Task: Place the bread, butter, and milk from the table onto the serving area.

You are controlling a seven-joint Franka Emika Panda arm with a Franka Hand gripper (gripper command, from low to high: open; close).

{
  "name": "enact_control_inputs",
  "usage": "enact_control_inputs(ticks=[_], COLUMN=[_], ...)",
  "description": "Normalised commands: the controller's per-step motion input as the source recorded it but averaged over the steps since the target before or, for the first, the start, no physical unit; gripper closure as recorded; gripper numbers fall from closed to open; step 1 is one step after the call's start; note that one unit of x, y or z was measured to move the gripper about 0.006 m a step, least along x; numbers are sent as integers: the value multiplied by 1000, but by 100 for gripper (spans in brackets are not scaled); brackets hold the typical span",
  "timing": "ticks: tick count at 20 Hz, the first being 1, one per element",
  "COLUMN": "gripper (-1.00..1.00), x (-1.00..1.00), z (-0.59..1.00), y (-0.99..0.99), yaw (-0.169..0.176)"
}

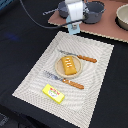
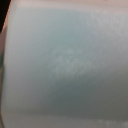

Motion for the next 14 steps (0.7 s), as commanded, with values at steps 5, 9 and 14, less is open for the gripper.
enact_control_inputs(ticks=[5,9,14], gripper=[100,100,100], x=[826,354,9], z=[-50,-174,-197], y=[0,0,114], yaw=[-34,-6,14])
